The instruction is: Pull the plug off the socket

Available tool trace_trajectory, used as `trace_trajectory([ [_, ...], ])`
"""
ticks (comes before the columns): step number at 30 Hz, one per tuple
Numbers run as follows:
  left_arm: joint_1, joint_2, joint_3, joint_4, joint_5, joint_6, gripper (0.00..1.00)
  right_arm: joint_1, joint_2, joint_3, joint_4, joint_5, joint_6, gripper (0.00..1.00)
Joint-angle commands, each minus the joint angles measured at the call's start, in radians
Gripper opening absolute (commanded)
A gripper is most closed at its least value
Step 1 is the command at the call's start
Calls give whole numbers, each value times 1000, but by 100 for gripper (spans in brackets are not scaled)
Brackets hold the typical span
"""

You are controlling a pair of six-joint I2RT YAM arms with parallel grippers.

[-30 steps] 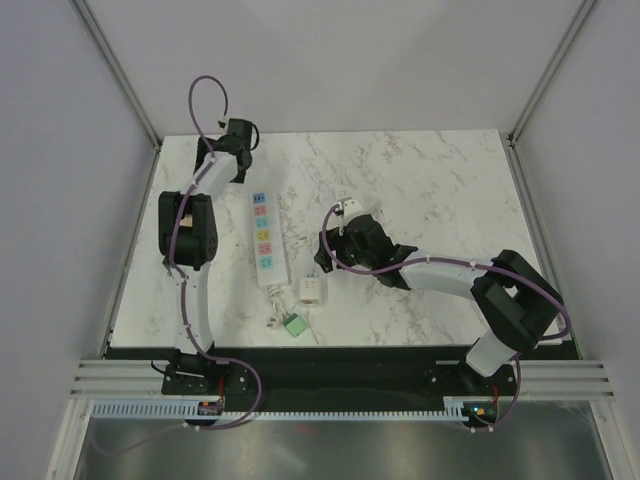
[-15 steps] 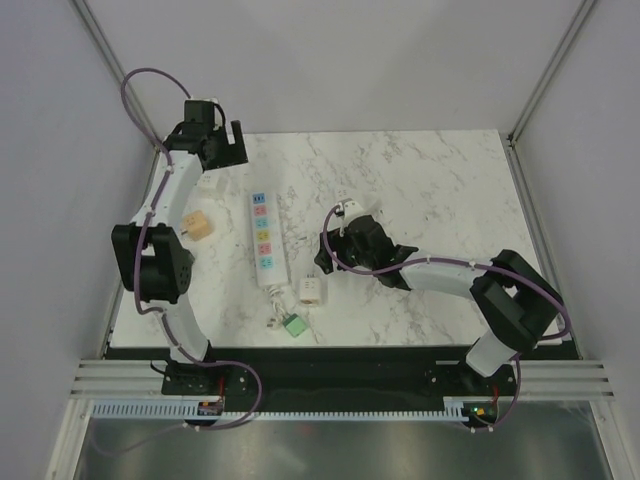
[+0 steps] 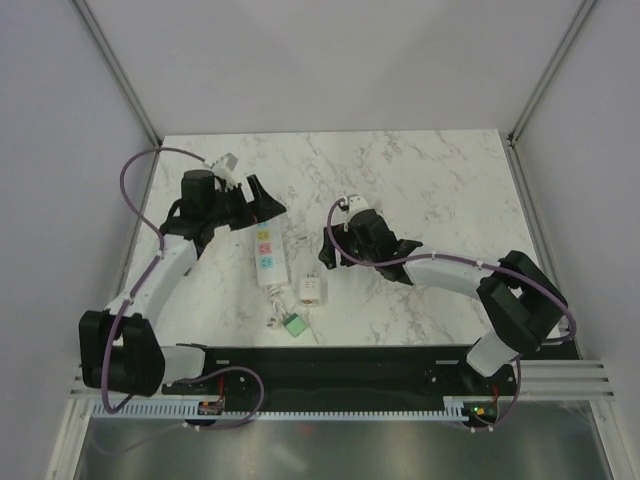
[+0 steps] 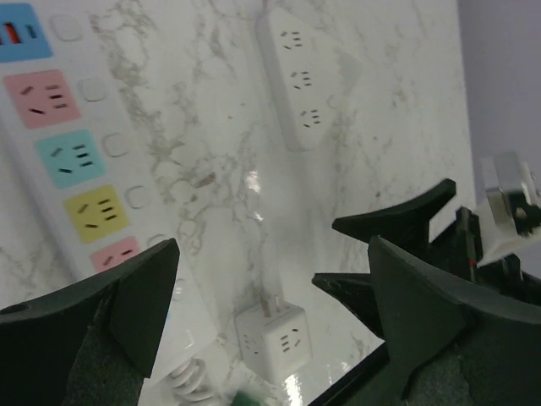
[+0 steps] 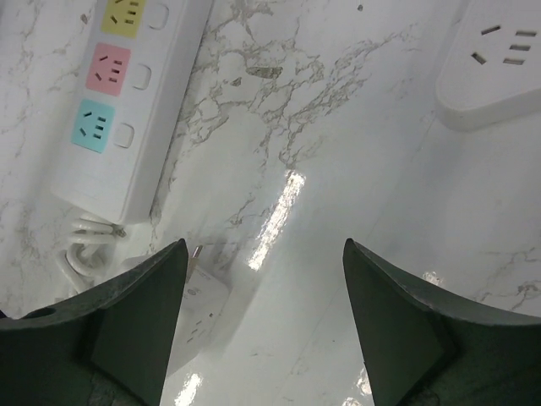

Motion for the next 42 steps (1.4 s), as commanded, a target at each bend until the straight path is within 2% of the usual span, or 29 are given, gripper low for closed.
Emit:
trace_trajectory([
  [1, -41, -142, -169, 282, 135, -151, 100, -29, -92, 5, -23, 12, 63, 82],
  [2, -57, -215, -284, 404, 141, -183, 100, -35, -124, -11, -23, 14, 107, 82],
  [4, -79, -281, -454, 533, 151, -285, 100, -61, -185, -66, -20, 15, 151, 82],
  [5, -105, -350, -504, 633, 151, -309, 100, -67, -211, -92, -16, 33, 172, 83],
  [8, -133, -465, -645, 716, 148, -386, 100, -87, -357, -227, 30, 102, 250, 85],
  [11, -136, -571, -743, 738, 151, -415, 100, -97, -530, -347, 21, 164, 295, 92],
  [13, -139, -694, -800, 799, 137, -489, 100, -100, -624, -438, -6, 234, 368, 98],
  [15, -142, -777, -881, 842, 117, -583, 100, -101, -774, -512, 9, 254, 408, 98],
  [16, -143, -859, -923, 862, 103, -610, 100, -101, -886, -599, 30, 257, 448, 98],
  [18, -143, -941, -960, 847, 82, -673, 100, -101, -1009, -704, 122, 251, 493, 98],
  [20, -143, -1071, -1026, 842, 45, -729, 100, -100, -1222, -857, 155, 268, 569, 98],
  [21, -143, -1122, -1038, 835, 28, -786, 100, -101, -1300, -909, 146, 271, 598, 98],
  [22, -143, -1207, -1094, 809, -7, -812, 100, -101, -1459, -971, 101, 297, 621, 98],
  [24, -143, -1312, -1130, 761, -35, -865, 100, -101, -1612, -1003, -48, 304, 677, 98],
  [25, -143, -1352, -1155, 731, -62, -878, 100, -103, -1570, -999, -52, 287, 686, 98],
  [26, -143, -1457, -1165, 683, -75, -904, 100, -103, -1525, -991, -54, 262, 694, 98],
  [28, -143, -1437, -1185, 686, -69, -934, 100, -103, -1412, -982, -39, 236, 712, 98],
  [31, -143, -1435, -1181, 632, -89, -952, 100, -104, -1330, -1013, 35, 185, 726, 98],
  [36, -143, -1440, -1182, 609, -141, -963, 100, -104, -1313, -1014, 72, 178, 701, 98],
  [42, -143, -1445, -1178, 531, -97, -940, 100, -103, -1353, -1013, 73, 121, 677, 98],
])
